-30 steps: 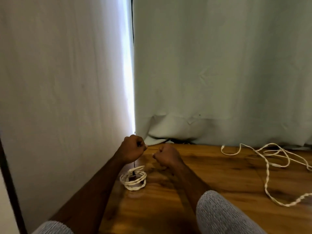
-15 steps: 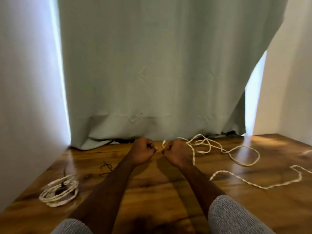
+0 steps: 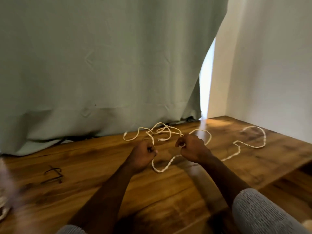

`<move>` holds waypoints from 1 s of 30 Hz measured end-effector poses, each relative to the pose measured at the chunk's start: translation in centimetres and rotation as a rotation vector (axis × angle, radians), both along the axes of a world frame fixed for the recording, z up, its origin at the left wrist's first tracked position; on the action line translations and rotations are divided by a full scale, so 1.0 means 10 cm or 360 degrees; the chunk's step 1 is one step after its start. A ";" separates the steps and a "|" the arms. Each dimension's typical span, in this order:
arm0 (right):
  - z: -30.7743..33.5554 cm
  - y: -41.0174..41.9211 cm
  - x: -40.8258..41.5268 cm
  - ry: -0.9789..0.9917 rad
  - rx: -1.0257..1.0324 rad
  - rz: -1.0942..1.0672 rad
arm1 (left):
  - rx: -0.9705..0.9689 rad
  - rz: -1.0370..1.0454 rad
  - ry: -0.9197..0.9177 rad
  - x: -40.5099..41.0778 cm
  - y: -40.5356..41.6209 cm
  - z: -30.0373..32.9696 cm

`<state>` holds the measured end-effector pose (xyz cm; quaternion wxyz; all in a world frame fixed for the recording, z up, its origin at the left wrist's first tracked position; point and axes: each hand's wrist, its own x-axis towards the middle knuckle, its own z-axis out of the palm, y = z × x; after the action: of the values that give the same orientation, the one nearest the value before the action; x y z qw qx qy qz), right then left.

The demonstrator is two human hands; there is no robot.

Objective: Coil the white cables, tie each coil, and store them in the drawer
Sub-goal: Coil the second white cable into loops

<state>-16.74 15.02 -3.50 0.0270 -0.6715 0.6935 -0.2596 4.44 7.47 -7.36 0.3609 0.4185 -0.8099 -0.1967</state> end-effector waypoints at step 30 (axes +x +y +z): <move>-0.24 0.41 -1.21 0.0106 -0.0257 -0.0532 | -0.0111 -0.0033 -0.0503 -0.82 0.12 0.13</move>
<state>-28.83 19.10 -5.87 -0.0935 -0.5552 0.7728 -0.2930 -3.80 8.63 -6.05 0.2414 0.4230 -0.8672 -0.1039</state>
